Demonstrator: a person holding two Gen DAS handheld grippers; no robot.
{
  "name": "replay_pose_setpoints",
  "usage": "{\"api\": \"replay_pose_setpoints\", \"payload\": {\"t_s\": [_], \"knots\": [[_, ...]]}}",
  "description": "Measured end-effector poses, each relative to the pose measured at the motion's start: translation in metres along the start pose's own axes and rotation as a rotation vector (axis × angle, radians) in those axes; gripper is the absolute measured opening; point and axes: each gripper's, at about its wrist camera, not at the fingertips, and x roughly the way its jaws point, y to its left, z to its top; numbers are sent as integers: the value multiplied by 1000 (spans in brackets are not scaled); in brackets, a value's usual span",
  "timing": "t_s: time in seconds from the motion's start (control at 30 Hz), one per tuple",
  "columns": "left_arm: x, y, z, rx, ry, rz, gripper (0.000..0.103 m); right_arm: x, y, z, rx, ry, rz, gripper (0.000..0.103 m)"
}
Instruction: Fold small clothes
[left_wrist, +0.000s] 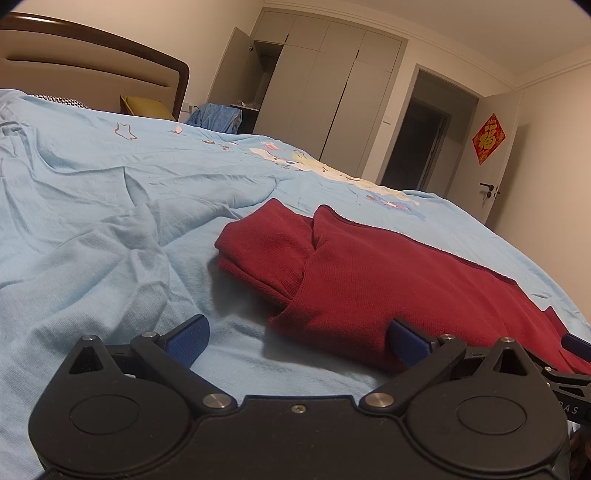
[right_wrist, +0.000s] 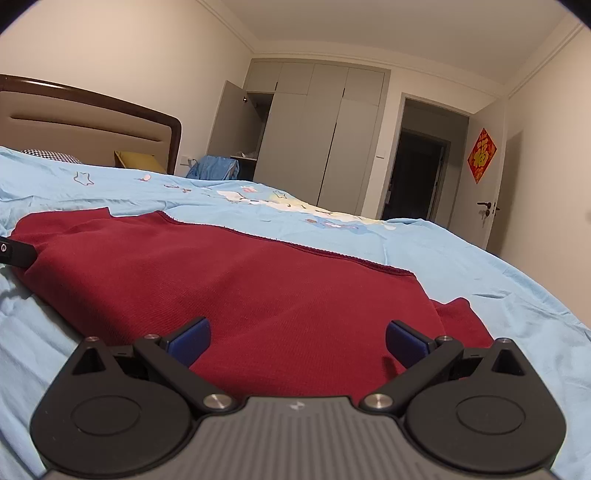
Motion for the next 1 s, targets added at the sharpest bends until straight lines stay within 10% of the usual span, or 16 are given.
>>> {"api": "replay_pose_setpoints", "payload": {"t_s": [0.53, 1.0], "knots": [[-18, -4, 4, -42, 21, -8, 103, -2, 1, 0, -4, -6, -6, 103], [12, 10, 11, -404, 113, -239, 101, -4, 2, -1, -6, -12, -9, 103]]}}
